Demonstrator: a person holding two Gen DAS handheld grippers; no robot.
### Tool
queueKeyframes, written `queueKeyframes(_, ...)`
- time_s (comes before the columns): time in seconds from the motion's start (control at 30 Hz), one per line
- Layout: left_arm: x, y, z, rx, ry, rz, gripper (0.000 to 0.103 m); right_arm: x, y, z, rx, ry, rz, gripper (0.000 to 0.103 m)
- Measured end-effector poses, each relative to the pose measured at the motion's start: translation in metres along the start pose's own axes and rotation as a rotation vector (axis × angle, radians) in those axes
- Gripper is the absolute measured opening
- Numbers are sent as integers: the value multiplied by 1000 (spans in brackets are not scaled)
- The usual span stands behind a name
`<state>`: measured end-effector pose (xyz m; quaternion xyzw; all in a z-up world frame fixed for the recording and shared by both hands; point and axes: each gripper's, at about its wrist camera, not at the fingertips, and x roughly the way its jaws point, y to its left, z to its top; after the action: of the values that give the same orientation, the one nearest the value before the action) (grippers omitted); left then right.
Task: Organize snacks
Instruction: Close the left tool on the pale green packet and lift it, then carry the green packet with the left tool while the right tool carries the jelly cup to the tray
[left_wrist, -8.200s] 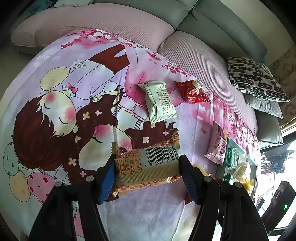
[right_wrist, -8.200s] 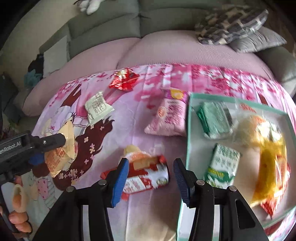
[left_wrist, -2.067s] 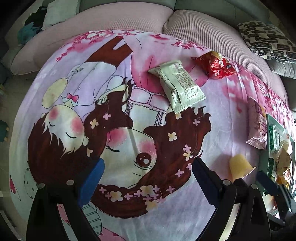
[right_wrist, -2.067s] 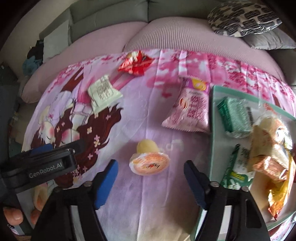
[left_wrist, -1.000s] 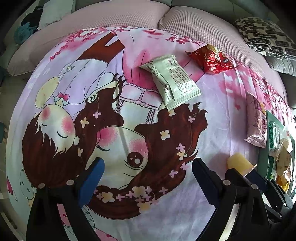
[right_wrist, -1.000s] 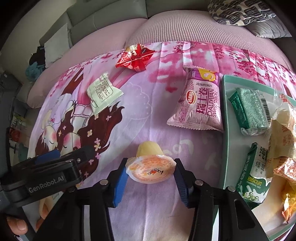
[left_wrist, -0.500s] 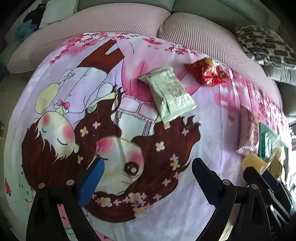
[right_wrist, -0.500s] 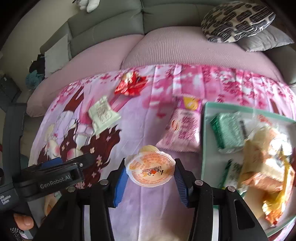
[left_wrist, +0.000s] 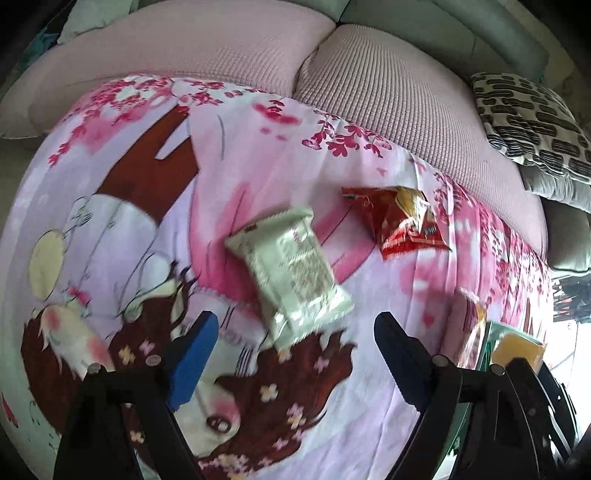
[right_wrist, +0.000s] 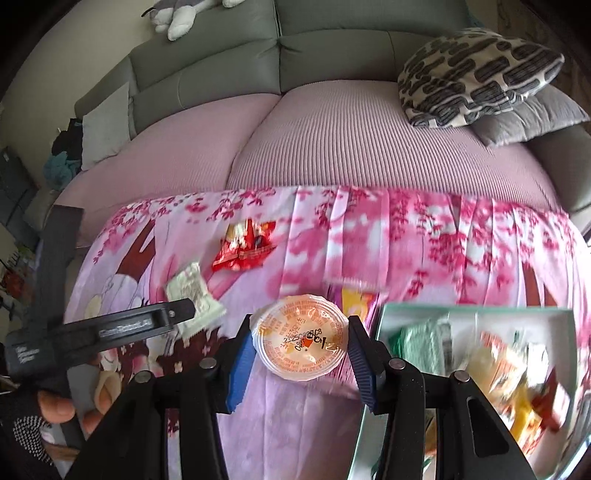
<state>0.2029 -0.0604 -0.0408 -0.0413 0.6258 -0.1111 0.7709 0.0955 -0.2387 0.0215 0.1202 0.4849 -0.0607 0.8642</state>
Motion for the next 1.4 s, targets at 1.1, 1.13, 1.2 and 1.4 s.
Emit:
queueKeyframes(1.1, -20, -4, -14, -37, -38, -33, 50, -21, -46, -11, 25, 60, -9, 50)
queueKeyframes(1.13, -28, -12, -18, -19, -47, -40, 50, -26, -54, -14, 32, 62, -20, 50)
queueKeyframes(1.2, -37, -27, -26, 15, -57, -51, 50, -34, -68, -19, 39, 65, -45, 50)
queueKeyframes(1.4, -52, -111, -58, 181, -37, -151, 50, -58, -127, -40, 74, 83, -150, 50)
